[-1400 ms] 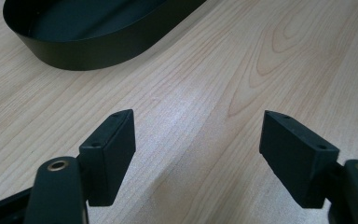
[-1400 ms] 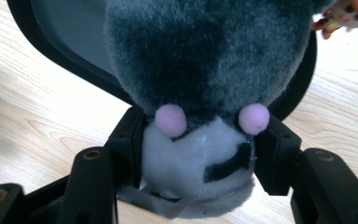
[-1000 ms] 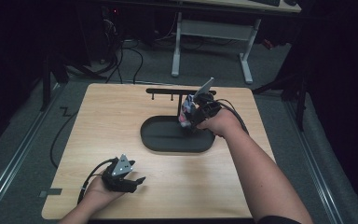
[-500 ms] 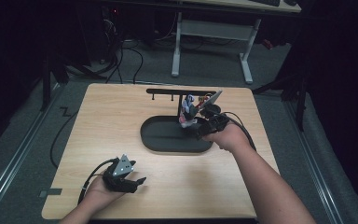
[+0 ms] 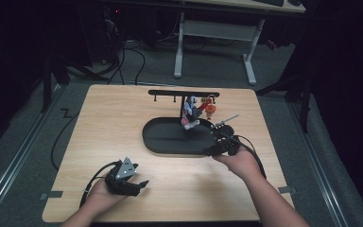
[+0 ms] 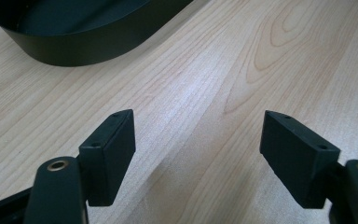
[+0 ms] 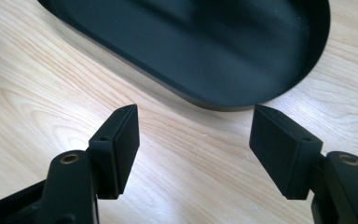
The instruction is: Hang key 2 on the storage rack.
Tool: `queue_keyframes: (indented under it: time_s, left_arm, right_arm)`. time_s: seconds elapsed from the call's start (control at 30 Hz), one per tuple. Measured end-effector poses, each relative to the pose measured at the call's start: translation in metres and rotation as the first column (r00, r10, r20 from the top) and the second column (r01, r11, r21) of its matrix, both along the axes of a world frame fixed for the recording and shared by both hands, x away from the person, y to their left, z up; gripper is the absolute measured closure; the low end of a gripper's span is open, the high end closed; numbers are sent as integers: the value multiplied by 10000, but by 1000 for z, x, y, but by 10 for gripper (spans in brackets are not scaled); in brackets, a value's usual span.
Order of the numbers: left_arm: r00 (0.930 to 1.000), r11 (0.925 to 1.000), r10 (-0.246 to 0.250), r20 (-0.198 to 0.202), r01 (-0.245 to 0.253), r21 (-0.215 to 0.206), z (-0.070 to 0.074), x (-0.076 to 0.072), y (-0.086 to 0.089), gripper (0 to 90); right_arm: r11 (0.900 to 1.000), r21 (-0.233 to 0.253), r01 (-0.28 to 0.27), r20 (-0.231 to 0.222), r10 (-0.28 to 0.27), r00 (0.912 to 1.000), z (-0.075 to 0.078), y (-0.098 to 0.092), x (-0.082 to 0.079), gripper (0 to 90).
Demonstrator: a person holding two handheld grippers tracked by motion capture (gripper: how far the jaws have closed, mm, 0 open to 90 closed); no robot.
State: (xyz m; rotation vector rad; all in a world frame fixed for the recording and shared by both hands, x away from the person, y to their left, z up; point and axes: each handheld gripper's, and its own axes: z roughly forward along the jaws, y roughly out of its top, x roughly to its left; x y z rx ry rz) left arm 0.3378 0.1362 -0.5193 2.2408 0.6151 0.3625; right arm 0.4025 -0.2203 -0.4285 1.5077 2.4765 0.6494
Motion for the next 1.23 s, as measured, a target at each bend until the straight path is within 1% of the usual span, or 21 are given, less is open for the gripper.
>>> queue_keyframes:
  time_s: [0.07, 0.13, 0.2, 0.23, 0.27, 0.37, 0.47, 0.6, 0.7, 0.73, 0.8, 0.83, 0.87, 0.9, 0.93, 0.97, 1.0, 1.07, 1.1, 1.17, 1.23]
  left_arm:
    - [10000, 10000, 2, -9, -2, 10, -1, 0, 0, 270]
    - [10000, 10000, 10, -35, -10, 12, -1, 0, 0, 270]
    - [10000, 10000, 7, -58, -7, 6, -1, 0, 0, 270]
    - [10000, 10000, 9, -75, -9, 4, -2, 1, 0, 270]
    - [10000, 10000, 3, -98, -3, 7, -2, 1, 1, 270]
    - [9999, 10000, -25, -121, 25, -16, -2, 1, 0, 270]
    - [9999, 10000, -60, -162, 59, -21, -3, 1, -1, 271]
    - [9997, 10000, -63, -248, 64, 26, -4, 1, -1, 271]
    - [9996, 10000, -34, -276, 33, -14, -6, 1, -1, 271]
    - [9996, 10000, -28, -288, 26, -45, -6, 1, -1, 272]
    - [9995, 9999, -8, -328, 4, -112, -6, 0, -1, 275]
    - [9994, 9999, -8, -348, 3, -130, -6, 0, -2, 277]
    - [9993, 9999, -18, -360, 13, -126, -6, 0, -2, 277]
    - [9993, 9999, -17, -380, 11, -154, -6, -1, -3, 280]
    - [9991, 9999, -49, -414, 43, -150, -6, -1, -4, 283]
    - [9990, 9999, -73, -443, 67, -121, -7, 0, -5, 286]
    - [9989, 9999, -77, -472, 72, -112, -7, 0, -6, 286]
    - [9986, 9999, -58, -518, 51, -126, -7, 0, -7, 289]
    - [9987, 9999, -73, -504, 66, -143, -6, 0, -7, 289]
    - [9990, 9998, -85, -444, 77, -174, -5, -1, -6, 289]
    - [9993, 9996, -60, -380, 50, -279, -4, -2, -4, 288]
  right_arm:
    - [10000, 14, -16, 244, 16, 9997, -6, -3, -7, 335]
    - [9999, 17, -133, 652, 132, 9978, -12, -7, -14, 339]
    - [9993, 139, -343, 1160, 325, 9927, -17, -10, -22, 342]
    - [9986, 347, -409, 1616, 348, 9862, -23, -13, -29, 344]
    - [9986, 347, -409, 1616, 348, 9862, -23, -13, -29, 344]
    - [9971, 534, -546, 2230, 414, 9739, -31, -17, -39, 344]
    - [9969, 508, -606, 2930, 431, 9551, -41, -20, -50, 329]
    - [9929, 988, -669, 3359, 300, 9414, -57, -28, -62, 299]
    - [9928, 1013, -645, 3923, 197, 9196, -68, -34, -72, 277]
    - [9925, 1068, -597, 4035, 116, 9149, -71, -35, -75, 275]
    - [9917, 1243, -324, 4472, -268, 8941, -80, -40, -87, 265]
    - [9891, 1446, -281, 4630, -425, 8853, -83, -42, -92, 267]
    - [9869, 1524, -529, 4792, -270, 8773, -88, -46, -100, 269]
    - [9862, 1521, -658, 4713, -138, 8819, -86, -47, -102, 244]
    - [9846, 1613, -676, 4810, -186, 8765, -82, -50, -104, 235]
    - [9824, 1748, -660, 5081, -326, 8607, -81, -53, -107, 244]
    - [9806, 1865, -603, 5085, -438, 8600, -82, -55, -107, 244]
    - [9738, 2230, -446, 4802, -699, 8744, -86, -57, -104, 241]
    - [9710, 2356, -407, 4728, -779, 8777, -86, -57, -103, 238]
    - [9736, 2226, -506, 4865, -659, 8712, -86, -55, -103, 236]
    - [9739, 2214, -506, 4900, -662, 8692, -86, -54, -104, 233]
